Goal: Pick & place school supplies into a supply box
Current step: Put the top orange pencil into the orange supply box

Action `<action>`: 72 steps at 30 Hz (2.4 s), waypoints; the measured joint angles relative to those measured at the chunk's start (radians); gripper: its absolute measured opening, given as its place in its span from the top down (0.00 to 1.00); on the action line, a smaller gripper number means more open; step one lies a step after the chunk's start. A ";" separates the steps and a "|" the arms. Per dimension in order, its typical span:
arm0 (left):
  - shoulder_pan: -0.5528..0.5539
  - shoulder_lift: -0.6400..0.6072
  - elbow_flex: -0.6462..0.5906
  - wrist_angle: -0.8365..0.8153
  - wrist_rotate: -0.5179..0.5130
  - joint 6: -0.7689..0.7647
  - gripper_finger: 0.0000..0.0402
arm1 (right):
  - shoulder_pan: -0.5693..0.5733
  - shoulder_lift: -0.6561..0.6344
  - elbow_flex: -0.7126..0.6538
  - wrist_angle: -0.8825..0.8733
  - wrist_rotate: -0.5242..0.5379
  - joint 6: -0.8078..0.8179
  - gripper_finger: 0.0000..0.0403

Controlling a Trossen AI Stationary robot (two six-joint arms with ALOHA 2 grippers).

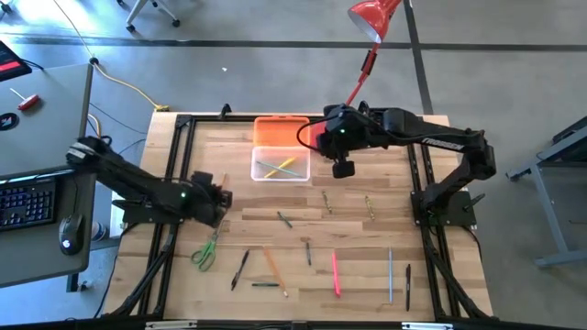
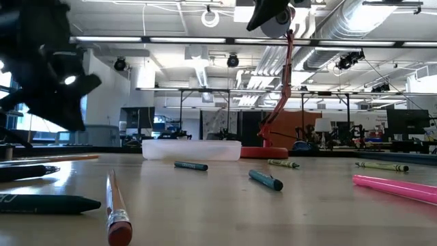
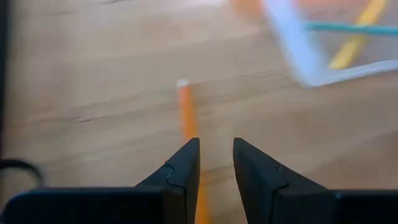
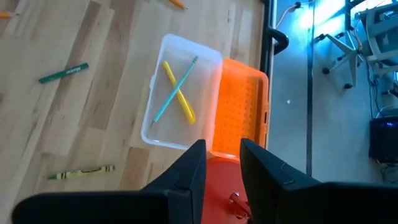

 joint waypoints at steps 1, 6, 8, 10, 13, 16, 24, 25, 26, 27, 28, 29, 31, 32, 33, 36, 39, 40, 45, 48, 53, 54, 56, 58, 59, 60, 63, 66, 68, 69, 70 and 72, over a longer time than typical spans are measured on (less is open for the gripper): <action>-0.002 0.018 -0.013 -0.006 -0.003 -0.028 0.68 | 0.000 0.000 0.000 0.000 0.000 0.000 0.81; 0.000 0.058 -0.051 0.054 -0.009 -0.061 0.68 | 0.000 0.000 0.000 0.004 0.000 0.000 0.81; 0.001 0.079 -0.062 0.107 -0.021 -0.047 0.68 | 0.000 0.000 0.000 0.004 0.009 0.000 0.81; 0.000 0.099 -0.072 0.139 -0.035 -0.043 0.68 | 0.000 0.000 0.000 0.004 0.018 0.000 0.81; 0.001 0.118 -0.075 0.168 -0.042 -0.043 0.68 | 0.000 0.000 0.000 0.005 0.020 0.000 0.81; 0.001 0.157 -0.075 0.190 -0.060 -0.037 0.68 | 0.000 0.000 0.000 0.006 0.020 0.000 0.81; 0.001 0.275 -0.075 0.279 -0.079 -0.037 0.68 | 0.000 0.000 0.000 0.009 0.020 0.000 0.81; 0.001 0.292 -0.075 0.293 -0.083 -0.037 0.68 | 0.000 0.000 0.000 0.010 0.020 0.000 0.81; 0.001 0.307 -0.075 0.300 -0.088 -0.037 0.68 | 0.000 0.000 0.000 0.011 0.021 0.000 0.81; 0.001 0.323 -0.075 0.312 -0.087 -0.038 0.68 | 0.000 0.000 0.000 0.011 0.020 0.000 0.81; 0.001 0.342 -0.075 0.331 -0.087 -0.038 0.68 | 0.000 0.000 0.000 0.011 0.020 0.000 0.81; 0.001 0.359 -0.075 0.348 -0.094 -0.038 0.68 | 0.000 0.000 0.000 0.011 0.020 0.000 0.81; 0.000 0.384 -0.075 0.374 -0.104 -0.037 0.68 | 0.000 0.000 0.000 0.011 0.020 0.000 0.81; 0.000 0.395 -0.075 0.384 -0.107 -0.037 0.68 | 0.000 0.000 0.000 0.012 0.021 -0.001 0.81; 0.000 0.402 -0.075 0.391 -0.106 -0.036 0.68 | 0.000 0.000 0.000 0.011 0.020 0.000 0.81; 0.000 0.414 -0.075 0.398 -0.108 -0.044 0.68 | 0.000 0.000 0.000 0.012 0.020 -0.001 0.81; 0.000 0.415 -0.073 0.383 -0.103 -0.045 0.68 | 0.000 0.000 0.000 0.012 0.011 -0.001 0.81; 0.000 0.415 -0.072 0.379 -0.103 -0.045 0.68 | 0.000 0.000 0.000 0.012 0.010 -0.001 0.81; 0.001 0.416 -0.073 0.376 -0.125 -0.052 0.68 | 0.000 0.001 0.000 0.012 0.007 -0.001 0.81; 0.000 0.445 -0.079 0.385 -0.125 -0.063 0.68 | 0.000 0.001 0.000 0.012 0.006 -0.001 0.81; -0.002 0.570 -0.133 0.530 -0.240 -0.091 0.68 | 0.000 0.001 0.000 0.012 0.006 -0.001 0.81; -0.002 0.595 -0.137 0.549 -0.266 -0.112 0.68 | 0.000 0.001 0.000 0.012 0.006 -0.001 0.81; -0.001 0.640 -0.137 0.559 -0.301 -0.150 0.68 | 0.000 0.001 0.000 0.012 0.006 -0.001 0.81; 0.003 0.674 -0.137 0.562 -0.319 -0.170 0.69 | 0.000 0.001 0.000 0.012 0.006 -0.001 0.81; 0.004 0.695 -0.137 0.563 -0.329 -0.172 0.69 | 0.000 0.001 0.000 0.012 0.006 -0.001 0.81; 0.004 0.710 -0.137 0.567 -0.339 -0.173 0.69 | 0.000 0.001 0.000 0.012 0.006 -0.001 0.81; 0.004 0.749 -0.137 0.597 -0.375 -0.175 0.71 | 0.000 0.001 0.000 0.012 0.006 -0.001 0.81; 0.009 0.756 -0.138 0.607 -0.378 -0.209 0.80 | 0.000 0.001 0.000 0.012 0.006 -0.001 0.81; 0.011 0.752 -0.135 0.603 -0.377 -0.233 0.86 | 0.000 0.001 0.000 0.012 0.006 -0.001 0.81; 0.011 0.741 -0.135 0.598 -0.366 -0.236 0.87 | 0.000 0.001 0.000 0.012 0.006 -0.001 0.81; 0.011 0.724 -0.135 0.598 -0.355 -0.232 0.87 | 0.000 0.001 0.000 0.012 0.006 0.000 0.81; 0.012 0.689 -0.127 0.596 -0.353 -0.228 0.93 | 0.000 0.001 0.000 0.012 0.006 -0.001 0.81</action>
